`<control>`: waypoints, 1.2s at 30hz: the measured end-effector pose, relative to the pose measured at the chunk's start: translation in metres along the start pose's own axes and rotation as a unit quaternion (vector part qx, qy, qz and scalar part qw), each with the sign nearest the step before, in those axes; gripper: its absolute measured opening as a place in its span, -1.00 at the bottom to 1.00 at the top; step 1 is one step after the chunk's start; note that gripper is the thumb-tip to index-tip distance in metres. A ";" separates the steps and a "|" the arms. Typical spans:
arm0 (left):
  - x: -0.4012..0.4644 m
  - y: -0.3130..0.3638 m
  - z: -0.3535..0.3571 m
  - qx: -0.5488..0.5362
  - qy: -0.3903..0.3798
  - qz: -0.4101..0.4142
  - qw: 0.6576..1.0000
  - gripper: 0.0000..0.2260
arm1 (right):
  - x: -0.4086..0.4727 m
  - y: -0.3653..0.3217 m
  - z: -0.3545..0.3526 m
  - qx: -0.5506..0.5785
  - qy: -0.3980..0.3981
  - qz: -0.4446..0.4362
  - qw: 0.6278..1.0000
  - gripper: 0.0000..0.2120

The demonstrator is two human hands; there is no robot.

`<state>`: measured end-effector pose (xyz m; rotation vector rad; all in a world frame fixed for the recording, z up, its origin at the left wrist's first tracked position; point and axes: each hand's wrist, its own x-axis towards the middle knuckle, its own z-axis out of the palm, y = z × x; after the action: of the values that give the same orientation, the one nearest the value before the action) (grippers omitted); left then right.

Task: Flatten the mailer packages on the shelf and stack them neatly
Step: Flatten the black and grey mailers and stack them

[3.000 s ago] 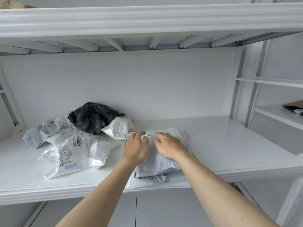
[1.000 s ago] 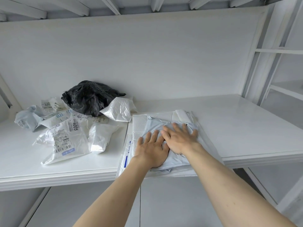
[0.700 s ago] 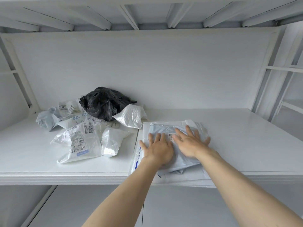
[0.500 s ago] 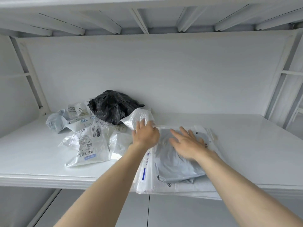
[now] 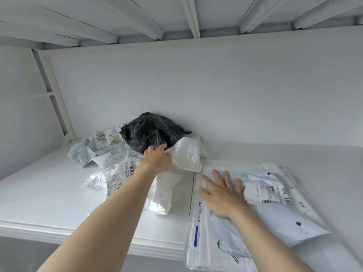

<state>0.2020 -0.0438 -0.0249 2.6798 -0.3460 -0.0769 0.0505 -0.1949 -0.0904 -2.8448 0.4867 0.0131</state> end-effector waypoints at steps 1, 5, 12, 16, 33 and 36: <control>0.006 0.000 0.003 0.000 -0.007 -0.009 1.000 -0.47 | 0.001 0.000 0.001 -0.003 -0.003 0.000 1.000 -0.46; 0.019 0.004 0.011 0.011 0.011 -0.002 1.000 -0.51 | 0.002 -0.001 0.004 -0.011 -0.009 0.000 1.000 -0.46; 0.027 0.012 0.013 0.021 0.008 -0.004 1.000 -0.46 | -0.002 0.000 0.010 -0.032 0.005 0.002 0.999 -0.45; 0.017 0.022 -0.011 -0.045 0.133 0.053 0.989 -0.38 | -0.004 -0.001 0.007 -0.024 0.017 -0.001 1.000 -0.46; -0.105 0.075 -0.051 -0.123 0.168 0.423 0.882 -0.28 | -0.055 -0.004 -0.101 0.679 0.144 0.079 0.715 -0.56; -0.128 0.092 -0.046 -0.119 0.145 0.515 0.836 -0.27 | -0.074 0.015 -0.132 0.828 0.110 0.085 0.543 -0.25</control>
<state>0.0623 -0.0730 0.0563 1.8917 -1.4855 0.5603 -0.0288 -0.2172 0.0374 -0.8635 0.4021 -0.4890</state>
